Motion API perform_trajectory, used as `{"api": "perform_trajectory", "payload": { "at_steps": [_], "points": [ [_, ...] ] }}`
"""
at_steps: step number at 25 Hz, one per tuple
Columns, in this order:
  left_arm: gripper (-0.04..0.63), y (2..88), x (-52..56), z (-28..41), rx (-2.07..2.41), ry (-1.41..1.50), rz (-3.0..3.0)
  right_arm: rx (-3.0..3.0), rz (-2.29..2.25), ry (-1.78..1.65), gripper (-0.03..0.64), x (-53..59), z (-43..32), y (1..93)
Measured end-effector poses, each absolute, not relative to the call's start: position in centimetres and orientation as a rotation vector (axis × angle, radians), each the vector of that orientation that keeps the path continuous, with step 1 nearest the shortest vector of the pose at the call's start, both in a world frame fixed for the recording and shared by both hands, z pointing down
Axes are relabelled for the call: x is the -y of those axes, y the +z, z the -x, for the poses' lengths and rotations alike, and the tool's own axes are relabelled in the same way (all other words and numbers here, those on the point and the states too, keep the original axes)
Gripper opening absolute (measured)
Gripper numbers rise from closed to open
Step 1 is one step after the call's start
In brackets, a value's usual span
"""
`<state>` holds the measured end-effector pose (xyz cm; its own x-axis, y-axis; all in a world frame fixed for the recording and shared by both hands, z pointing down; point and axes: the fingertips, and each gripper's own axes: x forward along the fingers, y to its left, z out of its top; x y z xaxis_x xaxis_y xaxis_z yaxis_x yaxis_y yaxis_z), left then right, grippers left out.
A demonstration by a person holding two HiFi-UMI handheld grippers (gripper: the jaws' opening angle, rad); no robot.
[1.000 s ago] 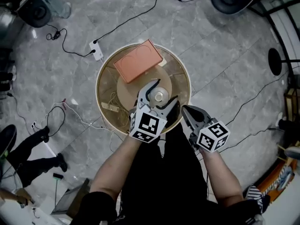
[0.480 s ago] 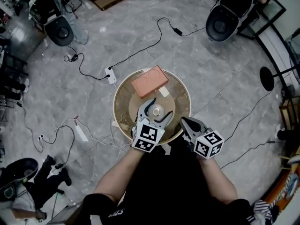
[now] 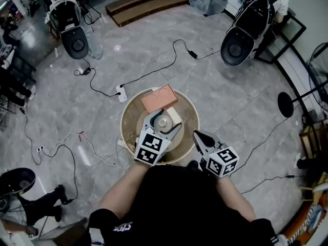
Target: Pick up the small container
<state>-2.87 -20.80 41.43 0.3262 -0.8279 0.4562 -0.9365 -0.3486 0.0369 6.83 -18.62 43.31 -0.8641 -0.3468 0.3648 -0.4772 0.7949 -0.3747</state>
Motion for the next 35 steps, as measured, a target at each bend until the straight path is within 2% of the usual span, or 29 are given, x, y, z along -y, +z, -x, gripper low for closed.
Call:
{"api": "perform_trajectory", "payload": {
  "at_steps": [10, 17, 27, 35],
  "points": [
    [0.345, 38.1, 21.5, -4.9, 1.709, 0.53, -2.215, 2.855, -0.651, 0.631, 0.014, 23.2, -19.1, 38.4],
    [0.345, 37.0, 21.4, -10.2, 1.739, 0.514, -2.202, 2.923, -0.61, 0.631, 0.014, 23.8, -24.4, 36.6],
    [0.345, 35.8, 21.7, -11.6, 1.711, 0.523, -2.256, 3.07, -0.54, 0.574, 0.014, 23.7, -24.1, 34.6],
    [0.345, 33.4, 22.1, -7.6, 1.756, 0.557, -2.276, 3.099, -0.429, 0.417, 0.012, 22.5, -19.6, 32.6]
  ]
}}
